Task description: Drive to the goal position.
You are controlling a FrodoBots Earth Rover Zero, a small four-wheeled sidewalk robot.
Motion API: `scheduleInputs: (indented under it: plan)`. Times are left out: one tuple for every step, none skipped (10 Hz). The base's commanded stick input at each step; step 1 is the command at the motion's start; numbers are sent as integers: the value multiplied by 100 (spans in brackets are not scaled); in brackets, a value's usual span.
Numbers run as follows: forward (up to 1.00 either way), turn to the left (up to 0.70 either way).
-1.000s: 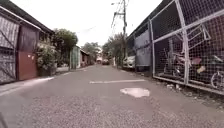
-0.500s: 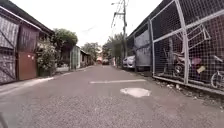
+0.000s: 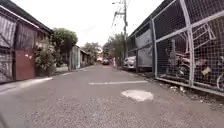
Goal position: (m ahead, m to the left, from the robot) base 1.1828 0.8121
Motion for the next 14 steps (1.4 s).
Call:
scheduleInputs:
  plan:
    - [50, 0]
    - [50, 0]
    - [50, 0]
    - [50, 0]
    - [50, 0]
    - [50, 0]
    - [50, 0]
    - [50, 0]
    - [50, 0]
    - [50, 0]
    - [50, 0]
    - [50, 0]
    - [50, 0]
    - [50, 0]
